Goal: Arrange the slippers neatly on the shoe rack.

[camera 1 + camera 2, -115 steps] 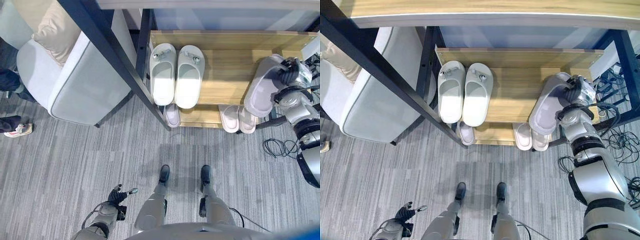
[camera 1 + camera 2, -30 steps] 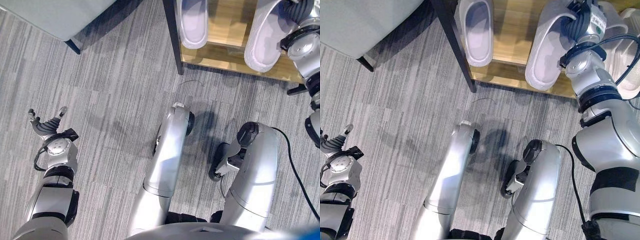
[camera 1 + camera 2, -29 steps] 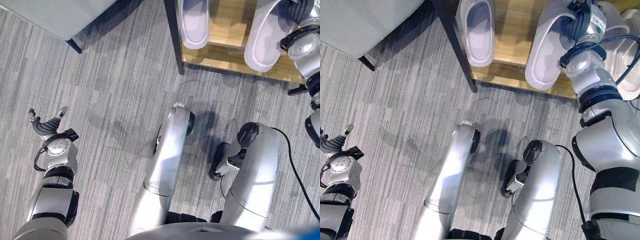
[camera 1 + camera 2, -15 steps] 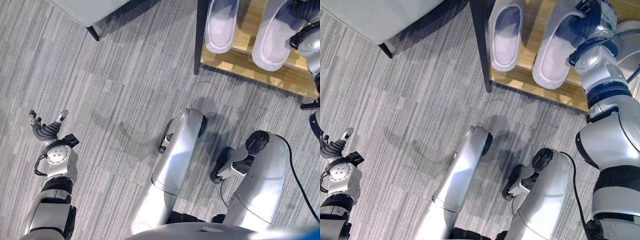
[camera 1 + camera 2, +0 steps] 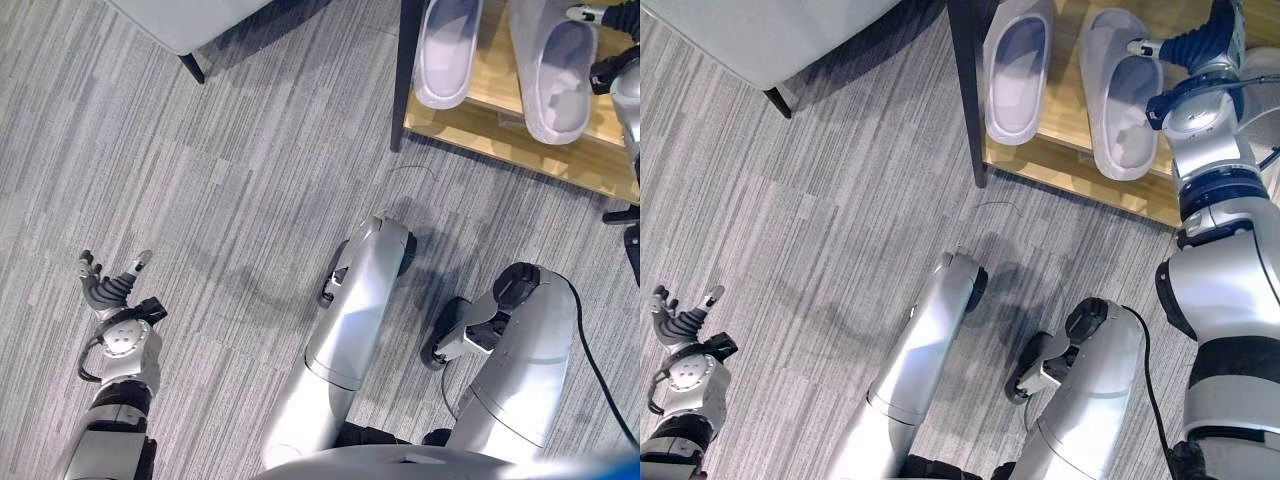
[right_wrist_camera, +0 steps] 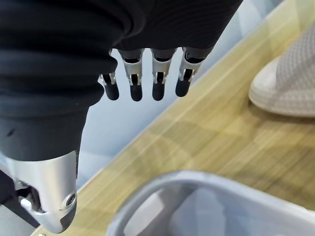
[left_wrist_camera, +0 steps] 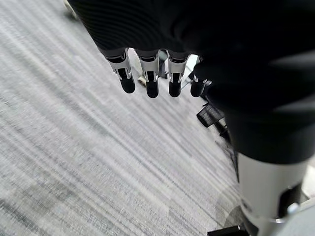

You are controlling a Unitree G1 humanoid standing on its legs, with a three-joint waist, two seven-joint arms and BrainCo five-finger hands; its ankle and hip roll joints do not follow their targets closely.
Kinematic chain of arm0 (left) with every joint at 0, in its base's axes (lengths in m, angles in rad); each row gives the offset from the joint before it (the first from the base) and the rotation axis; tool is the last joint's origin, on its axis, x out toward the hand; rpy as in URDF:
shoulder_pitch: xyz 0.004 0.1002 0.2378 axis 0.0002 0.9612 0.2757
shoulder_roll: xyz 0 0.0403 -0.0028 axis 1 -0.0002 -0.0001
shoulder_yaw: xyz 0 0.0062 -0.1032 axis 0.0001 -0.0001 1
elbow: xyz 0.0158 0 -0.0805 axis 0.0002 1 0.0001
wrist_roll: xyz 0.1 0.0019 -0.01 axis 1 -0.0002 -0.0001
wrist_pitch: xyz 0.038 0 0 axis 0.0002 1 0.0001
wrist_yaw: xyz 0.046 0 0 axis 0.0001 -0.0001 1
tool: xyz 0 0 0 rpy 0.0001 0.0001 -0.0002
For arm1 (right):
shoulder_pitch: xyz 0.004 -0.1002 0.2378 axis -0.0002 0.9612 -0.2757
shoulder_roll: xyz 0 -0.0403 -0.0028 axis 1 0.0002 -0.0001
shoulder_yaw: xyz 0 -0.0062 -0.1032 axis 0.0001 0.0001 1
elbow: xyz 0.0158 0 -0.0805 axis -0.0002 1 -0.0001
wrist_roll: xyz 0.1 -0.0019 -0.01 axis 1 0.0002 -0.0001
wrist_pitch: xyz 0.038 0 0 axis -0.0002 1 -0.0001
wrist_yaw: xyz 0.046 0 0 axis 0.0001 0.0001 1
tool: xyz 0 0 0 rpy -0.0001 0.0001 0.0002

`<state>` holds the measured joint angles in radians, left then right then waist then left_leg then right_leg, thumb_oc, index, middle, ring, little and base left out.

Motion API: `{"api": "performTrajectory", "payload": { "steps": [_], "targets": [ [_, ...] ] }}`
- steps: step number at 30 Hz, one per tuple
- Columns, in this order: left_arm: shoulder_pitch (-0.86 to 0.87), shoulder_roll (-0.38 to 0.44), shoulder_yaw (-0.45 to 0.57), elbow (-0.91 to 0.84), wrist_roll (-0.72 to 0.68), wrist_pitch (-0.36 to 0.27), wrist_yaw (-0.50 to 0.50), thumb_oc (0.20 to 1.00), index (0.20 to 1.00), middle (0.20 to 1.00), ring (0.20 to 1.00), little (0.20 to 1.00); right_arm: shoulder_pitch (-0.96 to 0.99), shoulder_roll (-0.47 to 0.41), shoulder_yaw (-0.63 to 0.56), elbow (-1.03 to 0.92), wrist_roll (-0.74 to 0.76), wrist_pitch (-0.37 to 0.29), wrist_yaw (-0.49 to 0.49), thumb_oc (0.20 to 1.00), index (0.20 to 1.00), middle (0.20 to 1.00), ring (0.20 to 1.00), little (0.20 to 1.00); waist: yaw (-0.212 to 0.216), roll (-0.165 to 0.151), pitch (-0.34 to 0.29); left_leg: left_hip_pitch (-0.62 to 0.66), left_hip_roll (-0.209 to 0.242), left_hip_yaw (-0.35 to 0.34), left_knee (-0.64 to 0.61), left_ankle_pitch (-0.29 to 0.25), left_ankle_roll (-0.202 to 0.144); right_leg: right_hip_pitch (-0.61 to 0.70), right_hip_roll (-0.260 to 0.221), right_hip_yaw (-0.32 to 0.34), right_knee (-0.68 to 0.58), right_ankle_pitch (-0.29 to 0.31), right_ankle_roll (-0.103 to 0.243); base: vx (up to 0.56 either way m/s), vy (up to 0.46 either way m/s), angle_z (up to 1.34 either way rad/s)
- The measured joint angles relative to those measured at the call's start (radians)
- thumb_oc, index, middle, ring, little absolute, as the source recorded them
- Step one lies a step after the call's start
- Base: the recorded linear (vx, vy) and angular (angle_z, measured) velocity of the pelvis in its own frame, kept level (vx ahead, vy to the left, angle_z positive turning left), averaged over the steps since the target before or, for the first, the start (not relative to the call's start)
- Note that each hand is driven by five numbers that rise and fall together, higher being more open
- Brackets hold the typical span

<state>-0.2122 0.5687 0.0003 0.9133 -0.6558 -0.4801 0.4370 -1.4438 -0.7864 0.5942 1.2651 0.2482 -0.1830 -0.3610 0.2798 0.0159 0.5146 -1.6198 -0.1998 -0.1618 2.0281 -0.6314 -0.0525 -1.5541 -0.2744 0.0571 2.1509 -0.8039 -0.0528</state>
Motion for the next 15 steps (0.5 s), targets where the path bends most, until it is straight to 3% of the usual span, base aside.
{"api": "performTrajectory", "payload": {
  "steps": [3,6,15],
  "targets": [
    [0.026,-0.065,0.002,-0.006,-0.025,-0.005,0.001,1.000,1.000,1.000,1.000,1.000,0.091,0.050,-0.128,-0.097,0.099,-0.021,-0.021,1.000,1.000,1.000,1.000,1.000,-0.020,0.000,0.000,0.020,0.005,0.002,0.004,0.001,-0.002,0.019,0.005,0.002,-0.002,0.001,0.001,-0.07,0.052,-0.07],
    [0.059,-0.133,-0.024,-0.008,-0.042,-0.003,-0.003,1.000,1.000,1.000,1.000,1.000,0.189,0.152,-0.150,-0.168,0.161,-0.023,-0.031,1.000,1.000,1.000,1.000,1.000,-0.048,0.005,0.003,0.028,0.018,-0.001,0.021,-0.003,-0.002,0.022,0.030,0.007,0.001,0.010,0.012,-0.04,0.035,-0.17],
    [0.096,-0.100,-0.040,-0.031,-0.035,-0.002,-0.024,1.000,1.000,1.000,1.000,1.000,0.239,0.163,-0.150,-0.229,0.219,-0.044,-0.035,1.000,1.000,1.000,1.000,1.000,-0.072,0.018,0.008,0.030,0.039,-0.010,0.079,-0.017,-0.015,0.016,0.068,0.012,0.042,0.022,0.016,-0.05,0.021,-0.11]
  ]
}}
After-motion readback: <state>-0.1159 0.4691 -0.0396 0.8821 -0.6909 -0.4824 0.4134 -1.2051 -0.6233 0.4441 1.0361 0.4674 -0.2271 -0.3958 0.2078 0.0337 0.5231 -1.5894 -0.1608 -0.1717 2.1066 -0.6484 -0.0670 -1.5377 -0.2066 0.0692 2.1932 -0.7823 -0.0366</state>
